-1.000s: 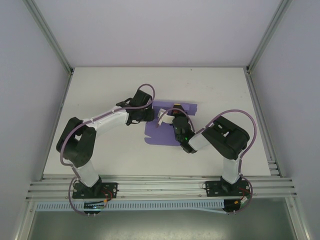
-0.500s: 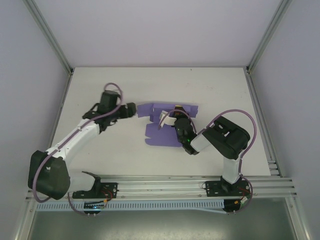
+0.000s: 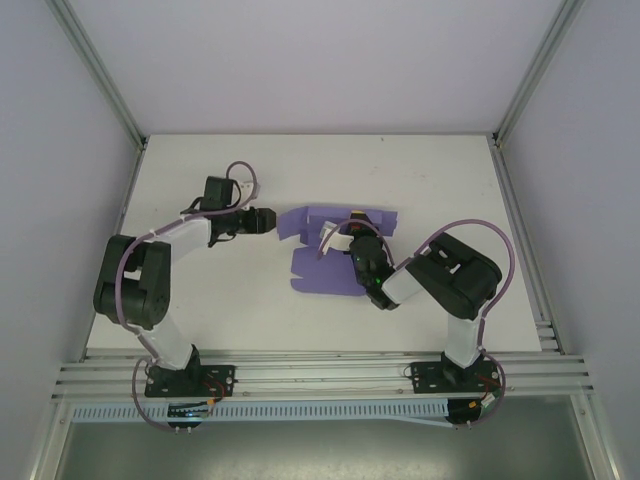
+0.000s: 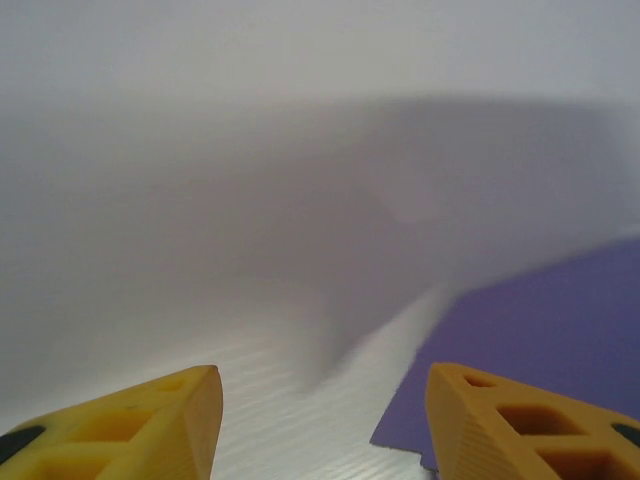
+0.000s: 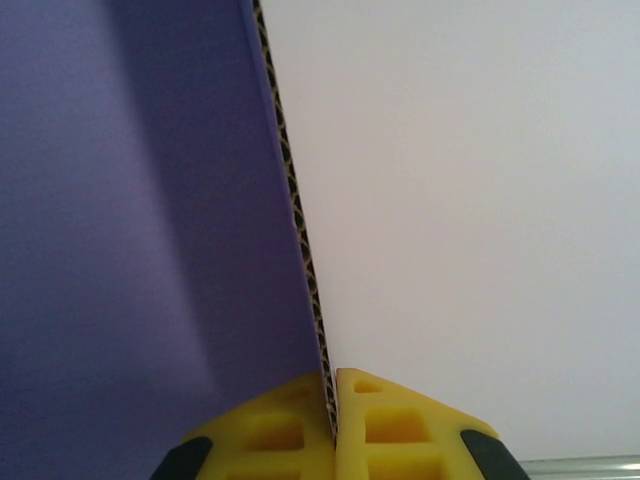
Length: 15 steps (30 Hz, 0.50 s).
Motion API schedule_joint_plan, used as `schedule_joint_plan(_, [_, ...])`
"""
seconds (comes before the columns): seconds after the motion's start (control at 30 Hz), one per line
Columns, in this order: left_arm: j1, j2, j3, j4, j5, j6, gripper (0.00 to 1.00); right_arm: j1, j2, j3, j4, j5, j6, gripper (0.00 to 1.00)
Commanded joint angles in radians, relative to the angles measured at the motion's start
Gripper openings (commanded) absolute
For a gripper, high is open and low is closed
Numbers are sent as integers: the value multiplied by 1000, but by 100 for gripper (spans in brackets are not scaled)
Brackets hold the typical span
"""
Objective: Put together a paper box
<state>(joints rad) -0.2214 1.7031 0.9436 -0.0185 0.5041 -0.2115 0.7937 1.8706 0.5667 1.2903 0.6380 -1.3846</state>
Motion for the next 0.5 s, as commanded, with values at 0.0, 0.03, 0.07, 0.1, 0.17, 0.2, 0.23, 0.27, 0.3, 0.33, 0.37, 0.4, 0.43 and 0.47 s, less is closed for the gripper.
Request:
schedule_joint_plan(0.0, [-61, -51, -79, 148, 216, 106, 56, 16, -10, -10, 8, -15, 19, 0])
schedule_joint_plan(0.03, [-80, -57, -94, 168, 219, 121, 56, 15, -6, -8, 6, -16, 19, 0])
schedule_joint_plan(0.07, [-99, -58, -106, 185, 208, 131, 55, 16, 0, -6, 10, -11, 16, 0])
schedule_joint_plan(0.1, [-113, -58, -116, 201, 200, 137, 55, 16, 3, -4, 16, -9, 14, 0])
schedule_joint_plan(0.17, [-130, -47, -127, 240, 207, 138, 54, 16, 2, -1, 12, -14, 15, 0])
schedule_joint_plan(0.2, [-134, -40, -129, 258, 221, 135, 54, 17, 0, 1, 8, -20, 16, 0])
schedule_joint_plan(0.23, [-139, -30, -130, 274, 231, 133, 54, 19, -3, 4, 1, -22, 16, 0])
schedule_joint_plan(0.27, [-145, -22, -132, 288, 231, 132, 54, 19, -5, 5, -4, -24, 15, 0])
schedule_joint_plan(0.3, [-153, -12, -130, 297, 220, 136, 54, 19, -7, 8, -8, -25, 15, 0])
schedule_joint_plan(0.33, [-161, -6, -128, 299, 206, 143, 52, 20, -8, 8, -12, -27, 15, 0])
schedule_joint_plan(0.37, [-171, 1, -126, 303, 193, 150, 52, 20, -9, 9, -14, -31, 14, 0])
schedule_joint_plan(0.4, [-181, 1, -126, 309, 177, 159, 52, 21, -10, 9, -15, -31, 16, 0])
schedule_joint_plan(0.43, [-188, 1, -129, 323, 163, 164, 52, 22, -10, 8, -16, -31, 15, 0])
schedule_joint_plan(0.47, [-194, 28, -129, 337, 138, 166, 52, 22, -11, 7, -14, -34, 16, 0])
